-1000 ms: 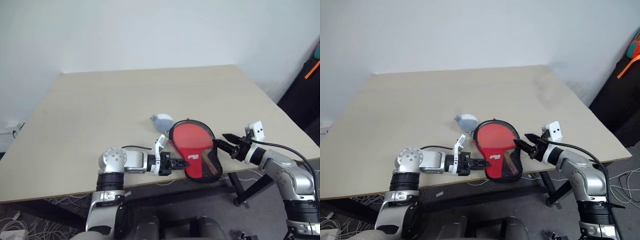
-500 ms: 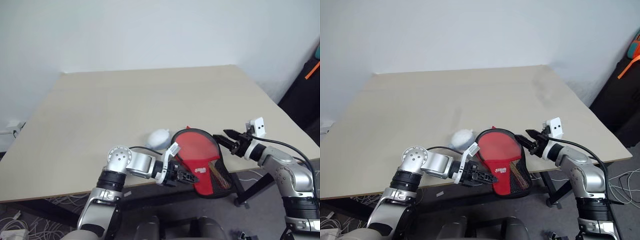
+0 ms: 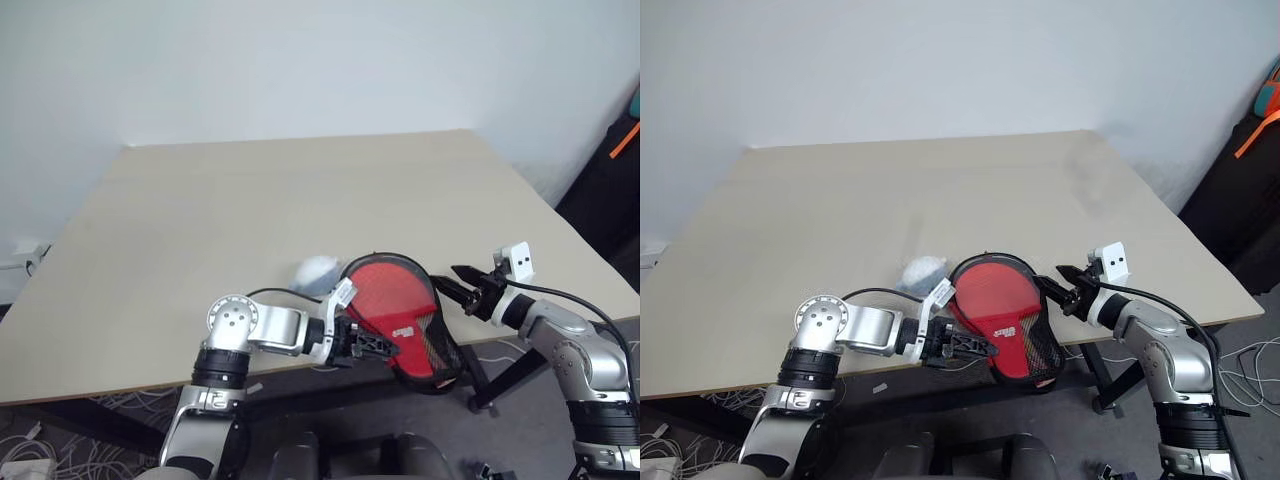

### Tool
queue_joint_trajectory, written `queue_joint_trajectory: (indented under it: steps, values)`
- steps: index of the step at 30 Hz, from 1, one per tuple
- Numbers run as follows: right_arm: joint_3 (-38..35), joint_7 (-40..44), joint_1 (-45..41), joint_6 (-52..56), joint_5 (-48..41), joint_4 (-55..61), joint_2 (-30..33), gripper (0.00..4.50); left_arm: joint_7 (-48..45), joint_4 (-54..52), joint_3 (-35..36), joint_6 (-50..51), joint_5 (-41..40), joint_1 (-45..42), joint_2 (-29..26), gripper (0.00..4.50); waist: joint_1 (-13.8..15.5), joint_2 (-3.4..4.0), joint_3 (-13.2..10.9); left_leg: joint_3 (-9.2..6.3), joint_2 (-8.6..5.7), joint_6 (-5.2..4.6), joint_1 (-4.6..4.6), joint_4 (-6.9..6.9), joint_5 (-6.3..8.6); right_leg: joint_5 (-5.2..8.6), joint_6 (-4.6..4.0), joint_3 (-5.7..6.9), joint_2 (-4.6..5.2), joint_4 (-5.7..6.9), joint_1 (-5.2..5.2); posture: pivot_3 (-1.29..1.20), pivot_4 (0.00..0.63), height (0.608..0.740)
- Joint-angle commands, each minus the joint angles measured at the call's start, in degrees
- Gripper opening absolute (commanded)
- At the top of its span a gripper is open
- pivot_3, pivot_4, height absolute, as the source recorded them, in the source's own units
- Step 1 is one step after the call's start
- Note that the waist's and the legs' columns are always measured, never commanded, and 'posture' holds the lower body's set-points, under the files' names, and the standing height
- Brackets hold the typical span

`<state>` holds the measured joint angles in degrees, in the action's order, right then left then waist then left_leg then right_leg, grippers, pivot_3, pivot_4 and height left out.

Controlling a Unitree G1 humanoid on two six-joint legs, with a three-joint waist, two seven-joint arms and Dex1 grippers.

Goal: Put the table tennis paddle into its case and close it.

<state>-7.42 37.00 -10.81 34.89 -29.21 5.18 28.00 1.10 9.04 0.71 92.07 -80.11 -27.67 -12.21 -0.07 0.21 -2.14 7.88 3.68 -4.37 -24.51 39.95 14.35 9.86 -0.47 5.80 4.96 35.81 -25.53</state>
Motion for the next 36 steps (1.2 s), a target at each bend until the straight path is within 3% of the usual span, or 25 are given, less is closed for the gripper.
queue_joint_trajectory:
  steps: [1, 7, 13, 16, 20, 23, 26, 30, 36]
  values:
    - [-1.4, 0.5, -2.2, -0.6, -0.6, 1.3, 0.7, 3.44, -2.1, 0.4, 0.1, 0.4, -2.6, -1.7, -2.4, 2.46, 0.0, 0.0, 0.0, 0.0, 0.0, 0.0, 0.0, 0.0, 0.0, 0.0, 0.0, -0.01, 0.0, 0.0, 0.0, 0.0, 0.0, 0.724]
    - [-0.8, 0.4, -4.1, -1.1, -0.8, 1.2, -0.5, 3.44, -12.4, -7.6, -2.0, 0.4, -7.3, -1.5, -13.9, 2.46, -0.2, 0.01, 0.0, 0.02, 0.02, 0.03, 0.0, -0.04, 0.0, 0.0, 0.0, -0.02, 0.0, 0.0, -0.05, 0.0, 0.0, 0.724]
    - [2.4, 1.2, -6.4, 1.2, -1.8, 3.4, -2.7, 3.44, -24.5, -13.0, 0.5, -2.9, -1.5, -2.8, -22.4, 2.46, -0.1, 0.04, 0.0, 0.13, 0.03, 0.17, 0.01, -0.11, -0.06, 0.0, -0.01, -0.06, 0.01, 0.0, -0.1, 0.0, 0.0, 0.724]
    - [6.4, 1.8, -6.9, 2.3, -0.8, 3.9, -3.9, 3.44, -30.6, -13.2, -0.9, -10.4, 6.9, -5.4, -25.3, 2.46, -0.1, 0.04, 0.0, 0.16, 0.05, 0.31, 0.0, -0.16, -0.14, 0.0, -0.01, -0.06, 0.01, 0.0, -0.15, 0.0, 0.0, 0.724]
    - [12.6, 0.5, -7.9, 1.8, 3.3, 1.0, -6.4, 3.44, -35.2, -10.2, -3.9, -26.3, 22.2, -8.9, -25.0, 2.46, -0.1, 0.04, 0.0, 0.29, 0.03, 0.36, 0.02, -0.25, -0.16, 0.0, -0.02, -0.13, 0.01, -0.02, -0.18, 0.0, 0.0, 0.724]
    - [15.0, 0.1, -8.1, 0.8, 5.5, -1.4, -7.8, 3.44, -38.4, -6.9, -6.3, -31.6, 29.3, -11.1, -24.5, 2.46, -0.1, 0.03, 0.0, 0.44, 0.03, 0.45, -0.02, -0.31, -0.22, -0.01, -0.02, -0.23, 0.02, -0.02, -0.28, 0.0, 0.0, 0.724]
    - [16.2, 0.8, -8.2, -0.9, 6.8, -3.1, -8.7, 2.82, -42.1, -2.4, -8.1, -34.2, 34.2, -13.4, -23.9, 2.48, -0.2, 0.03, 0.0, 0.76, 0.05, 0.46, -0.05, -0.32, -0.23, -0.01, -0.01, -0.34, 0.0, 0.0, -0.39, 0.0, 0.0, 0.724]
    - [16.4, 0.0, -9.8, -2.9, 8.8, -7.2, -10.8, 1.43, -44.2, 5.2, -10.2, -38.3, 41.5, -15.8, -21.7, 2.48, -0.2, 0.03, 0.0, 0.85, 0.06, 0.54, -0.06, -0.32, -0.28, -0.02, -0.02, -0.33, -0.03, 0.03, -0.4, 0.0, 0.0, 0.724]
    - [16.9, -0.9, -11.6, -4.0, 11.7, -11.4, -12.1, 1.43, -48.0, 9.4, -13.7, -46.0, 51.0, -15.3, -19.5, 2.48, -0.3, 0.02, 0.0, 0.85, 0.08, 0.54, -0.11, -0.37, -0.28, -0.03, -0.02, -0.35, -0.03, 0.03, -0.49, 0.0, 0.0, 0.724]
